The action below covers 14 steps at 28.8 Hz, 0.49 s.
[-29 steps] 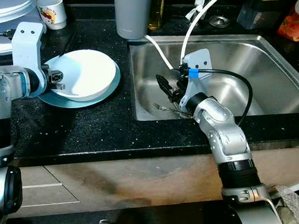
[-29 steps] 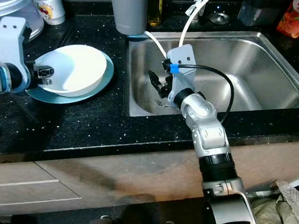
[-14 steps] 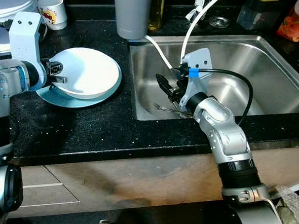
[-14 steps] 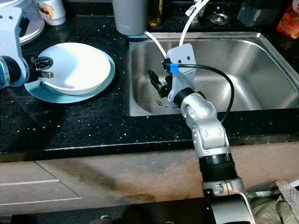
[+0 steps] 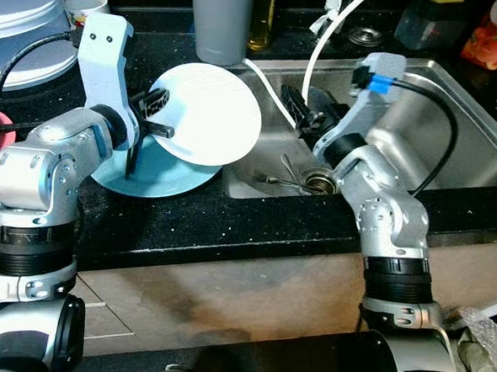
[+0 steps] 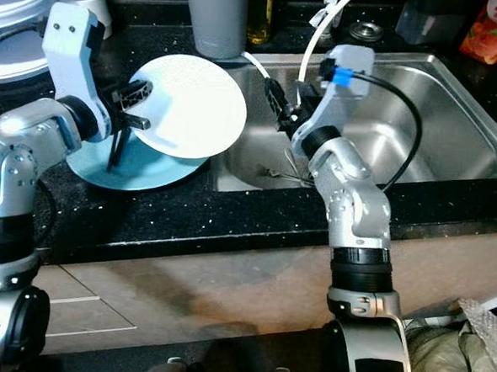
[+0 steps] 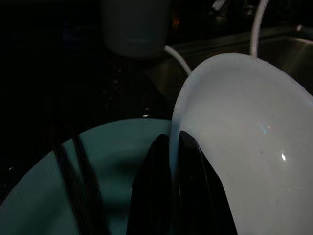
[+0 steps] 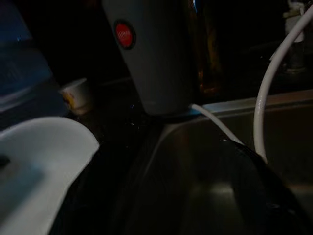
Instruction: Kitchen organization
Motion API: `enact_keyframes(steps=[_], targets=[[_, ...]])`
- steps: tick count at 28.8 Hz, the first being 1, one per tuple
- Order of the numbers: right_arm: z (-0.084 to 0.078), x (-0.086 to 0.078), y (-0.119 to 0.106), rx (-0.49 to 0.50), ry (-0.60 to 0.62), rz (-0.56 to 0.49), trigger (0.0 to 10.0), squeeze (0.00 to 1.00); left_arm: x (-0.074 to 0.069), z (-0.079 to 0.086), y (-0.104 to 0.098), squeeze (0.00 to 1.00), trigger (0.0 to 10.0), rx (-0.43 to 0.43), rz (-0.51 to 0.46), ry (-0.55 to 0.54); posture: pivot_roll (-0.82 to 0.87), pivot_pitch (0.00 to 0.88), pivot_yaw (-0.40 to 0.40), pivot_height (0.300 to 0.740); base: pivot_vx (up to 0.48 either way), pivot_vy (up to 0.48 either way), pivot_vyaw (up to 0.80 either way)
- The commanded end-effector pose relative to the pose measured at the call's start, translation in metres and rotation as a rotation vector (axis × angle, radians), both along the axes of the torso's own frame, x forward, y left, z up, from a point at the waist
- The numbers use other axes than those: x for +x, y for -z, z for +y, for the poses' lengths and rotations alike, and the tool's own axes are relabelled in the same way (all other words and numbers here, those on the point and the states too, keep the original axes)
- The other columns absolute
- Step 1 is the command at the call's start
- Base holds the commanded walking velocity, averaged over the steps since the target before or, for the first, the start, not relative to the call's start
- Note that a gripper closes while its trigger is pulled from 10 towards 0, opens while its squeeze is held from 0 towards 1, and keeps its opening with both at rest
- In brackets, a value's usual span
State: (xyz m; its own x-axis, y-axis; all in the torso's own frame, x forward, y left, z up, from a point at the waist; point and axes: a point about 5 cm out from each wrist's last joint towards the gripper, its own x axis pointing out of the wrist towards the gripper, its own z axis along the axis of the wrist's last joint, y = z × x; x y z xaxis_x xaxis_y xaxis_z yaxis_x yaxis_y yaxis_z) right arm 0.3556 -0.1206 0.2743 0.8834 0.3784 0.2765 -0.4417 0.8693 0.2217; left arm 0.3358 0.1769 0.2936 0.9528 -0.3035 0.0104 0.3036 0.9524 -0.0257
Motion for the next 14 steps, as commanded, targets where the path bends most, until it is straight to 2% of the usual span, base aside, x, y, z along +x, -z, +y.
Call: enact_keyframes(steps=[1,9,10,14], targets=[[0.003,-0.004,-0.002,0.025,-0.02,0.001,10.0,1.0,-0.002,-0.001,0.002,0.0,0.0,-0.004,-0.015,0.005,0.03,0.11,0.023,0.74,0.0,0.0,0.0],[0.005,-0.007,-0.01,0.059,-0.035,-0.005,10.0,1.0,-0.001,0.005,-0.003,0.0,0.0,0.002,-0.06,-0.032,0.03,0.106,0.024,0.74,0.0,0.0,0.0],[0.006,-0.008,-0.014,0.085,-0.054,0.0,10.0,1.0,0.0,0.01,-0.01,0.0,0.0,-0.025,-0.098,-0.043,0.03,0.104,0.021,0.74,0.0,0.0,0.0],[0.012,-0.011,-0.018,0.129,-0.128,0.017,10.0,1.0,-0.001,0.01,-0.012,0.0,0.0,-0.043,-0.123,-0.013,0.03,0.106,0.021,0.74,0.0,0.0,0.0]])
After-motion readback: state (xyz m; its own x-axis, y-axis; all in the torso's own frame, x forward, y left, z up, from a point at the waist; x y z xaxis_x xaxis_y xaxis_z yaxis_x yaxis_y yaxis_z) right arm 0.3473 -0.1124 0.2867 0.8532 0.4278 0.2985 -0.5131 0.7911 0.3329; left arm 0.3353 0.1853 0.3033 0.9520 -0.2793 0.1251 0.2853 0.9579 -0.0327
